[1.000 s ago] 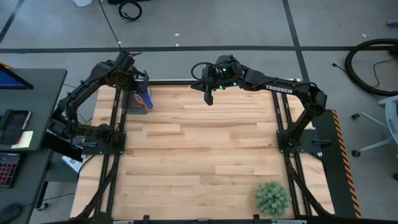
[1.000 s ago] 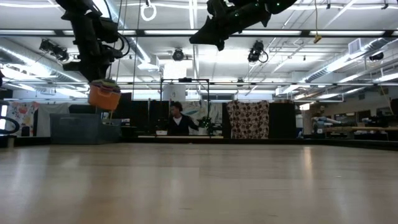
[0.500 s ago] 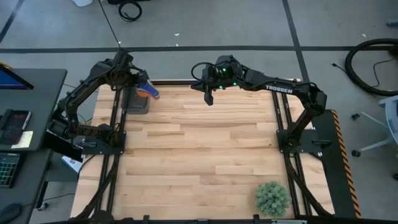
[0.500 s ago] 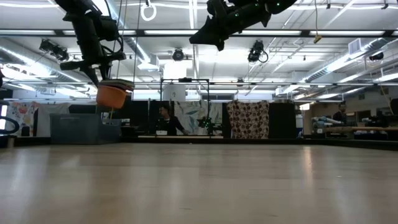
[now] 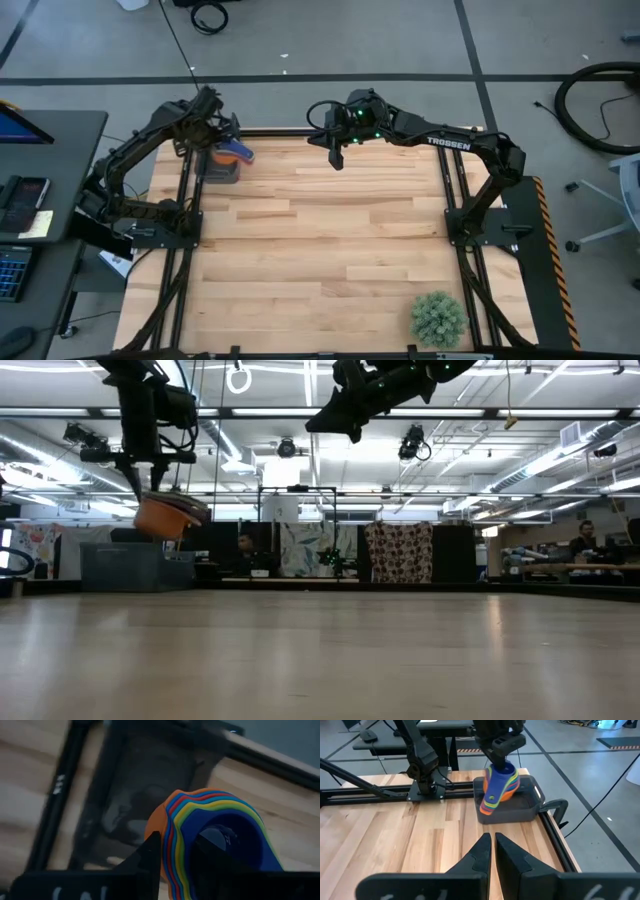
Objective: Nest measuring cups in basket
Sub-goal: Put the stack of measuring cups into the black bin
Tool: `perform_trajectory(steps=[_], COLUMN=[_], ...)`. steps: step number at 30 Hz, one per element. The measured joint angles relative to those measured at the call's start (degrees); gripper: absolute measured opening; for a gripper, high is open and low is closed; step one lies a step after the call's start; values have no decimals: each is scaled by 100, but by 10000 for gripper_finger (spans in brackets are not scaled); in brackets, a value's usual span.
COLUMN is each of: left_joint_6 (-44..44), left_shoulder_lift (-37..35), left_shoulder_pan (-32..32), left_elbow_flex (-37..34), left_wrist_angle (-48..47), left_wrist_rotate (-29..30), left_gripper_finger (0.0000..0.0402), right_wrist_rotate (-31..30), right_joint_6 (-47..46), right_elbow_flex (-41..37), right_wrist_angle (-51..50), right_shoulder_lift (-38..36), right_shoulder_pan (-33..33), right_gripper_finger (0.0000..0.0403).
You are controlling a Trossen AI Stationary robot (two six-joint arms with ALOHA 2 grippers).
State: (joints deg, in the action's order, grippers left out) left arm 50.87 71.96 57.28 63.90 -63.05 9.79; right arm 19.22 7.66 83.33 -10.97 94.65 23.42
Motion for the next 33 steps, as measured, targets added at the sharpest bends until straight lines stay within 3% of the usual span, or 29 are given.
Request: perform_trajectory(steps=[10,33], left_joint_6=[1105,509], left_shoulder_lift=[-146,-190], left_shoulder_pan=[-35,-24], left_elbow_flex=[-2,-255], left_wrist_angle=[-438,-416], left_wrist_rotate=[684,442], left_gripper_finger=[81,81], right_wrist_rotate=[191,201], right_joint_6=[-1,260], right_elbow_flex=[0,-2], right_wrist_angle=[-68,-303], right_shoulder_lift=[0,0], right_shoulder_pan=[0,0], right_gripper_finger=[29,29])
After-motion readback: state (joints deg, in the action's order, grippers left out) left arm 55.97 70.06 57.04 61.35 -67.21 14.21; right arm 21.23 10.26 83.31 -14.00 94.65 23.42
